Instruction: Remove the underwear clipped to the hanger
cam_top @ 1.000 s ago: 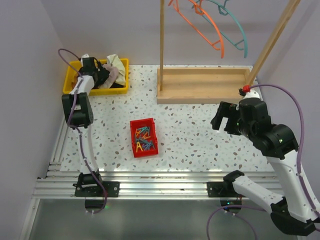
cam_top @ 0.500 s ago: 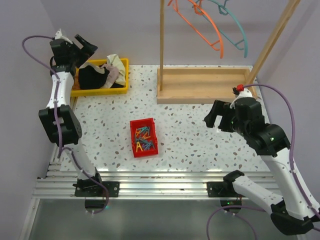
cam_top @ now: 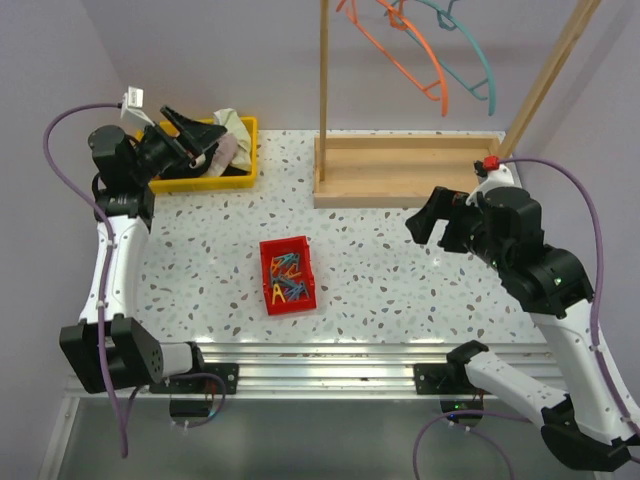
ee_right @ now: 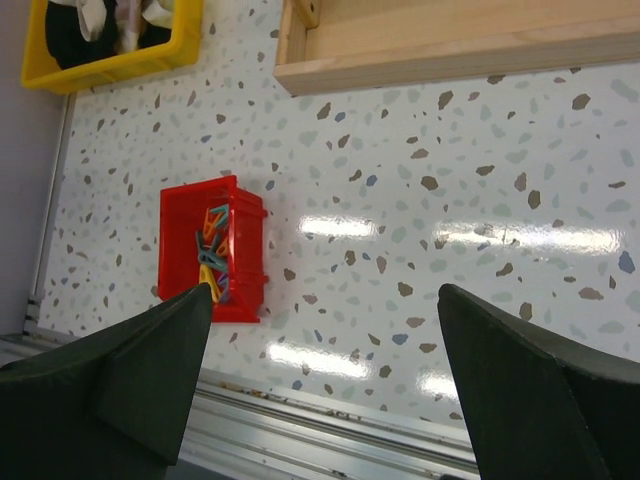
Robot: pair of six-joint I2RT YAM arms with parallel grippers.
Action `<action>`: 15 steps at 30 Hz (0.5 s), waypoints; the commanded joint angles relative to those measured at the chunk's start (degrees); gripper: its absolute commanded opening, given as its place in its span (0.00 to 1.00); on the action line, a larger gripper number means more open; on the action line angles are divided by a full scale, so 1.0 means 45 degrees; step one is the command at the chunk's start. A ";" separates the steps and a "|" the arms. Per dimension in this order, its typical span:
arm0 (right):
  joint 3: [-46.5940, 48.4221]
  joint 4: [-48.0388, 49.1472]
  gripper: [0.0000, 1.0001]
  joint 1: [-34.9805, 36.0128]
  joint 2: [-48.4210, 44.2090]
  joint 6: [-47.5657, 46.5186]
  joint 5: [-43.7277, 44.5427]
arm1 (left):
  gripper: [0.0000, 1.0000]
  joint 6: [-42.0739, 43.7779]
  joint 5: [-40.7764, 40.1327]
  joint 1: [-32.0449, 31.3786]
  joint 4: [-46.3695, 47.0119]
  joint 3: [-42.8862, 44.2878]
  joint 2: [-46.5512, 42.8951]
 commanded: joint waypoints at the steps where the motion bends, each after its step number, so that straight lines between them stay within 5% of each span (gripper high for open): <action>1: 0.1067 0.0168 0.98 -0.0001 0.0023 -0.0314 -0.0185 | 1.00 -0.0729 0.1170 -0.0320 0.0516 -0.0528 -0.1414; 7: 0.2863 -0.0476 0.98 -0.0020 -0.0171 -0.0606 -0.0145 | 1.00 -0.3911 0.1716 -0.1024 0.3244 -0.1992 -0.2840; 15: 0.5132 -0.1141 0.98 -0.0020 0.0140 -0.0120 -0.1238 | 1.00 -0.3796 0.2107 -0.1923 0.2213 -0.3025 -0.4519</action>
